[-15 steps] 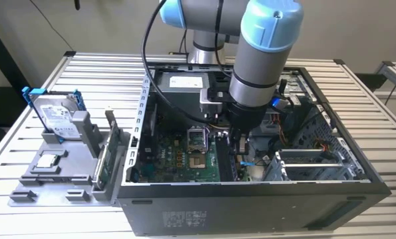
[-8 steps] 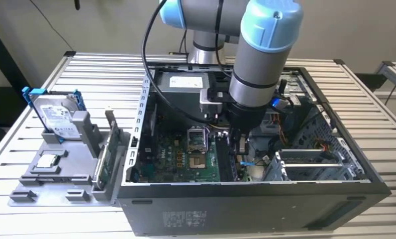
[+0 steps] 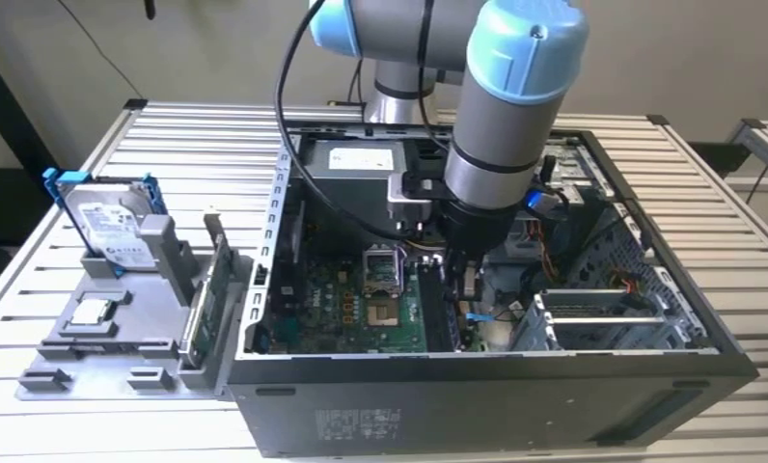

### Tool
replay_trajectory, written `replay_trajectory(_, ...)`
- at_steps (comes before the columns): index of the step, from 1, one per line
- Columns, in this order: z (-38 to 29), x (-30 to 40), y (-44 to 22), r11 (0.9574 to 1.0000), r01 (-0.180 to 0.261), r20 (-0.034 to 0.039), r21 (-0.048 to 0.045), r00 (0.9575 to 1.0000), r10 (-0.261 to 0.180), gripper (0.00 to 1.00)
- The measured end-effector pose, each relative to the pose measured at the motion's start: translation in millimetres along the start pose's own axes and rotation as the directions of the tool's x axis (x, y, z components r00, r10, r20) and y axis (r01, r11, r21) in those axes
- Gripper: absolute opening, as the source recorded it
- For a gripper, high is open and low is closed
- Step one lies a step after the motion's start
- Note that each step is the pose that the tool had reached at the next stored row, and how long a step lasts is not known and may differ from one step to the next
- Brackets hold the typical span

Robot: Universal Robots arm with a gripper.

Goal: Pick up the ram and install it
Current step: 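Press down the ram until it locks into place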

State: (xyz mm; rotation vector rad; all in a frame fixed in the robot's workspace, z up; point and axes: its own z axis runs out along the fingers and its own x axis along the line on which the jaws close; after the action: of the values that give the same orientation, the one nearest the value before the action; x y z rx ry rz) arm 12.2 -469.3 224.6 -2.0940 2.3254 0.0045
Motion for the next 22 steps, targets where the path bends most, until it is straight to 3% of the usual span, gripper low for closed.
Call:
replay_trajectory(10, -45.9, -0.1, -0.2, 1.0, 0.0, -0.0019, -0.0003, 1.0, 0.0, 0.11)
replay_trajectory(19, -82.7, -0.5, -0.5, 1.0, 0.0, -0.0018, -0.0004, 1.0, 0.0, 0.11)
replay_trajectory(22, -89.1, -0.6, -0.5, 1.0, 0.0, -0.0017, -0.0005, 1.0, 0.0, 0.11)
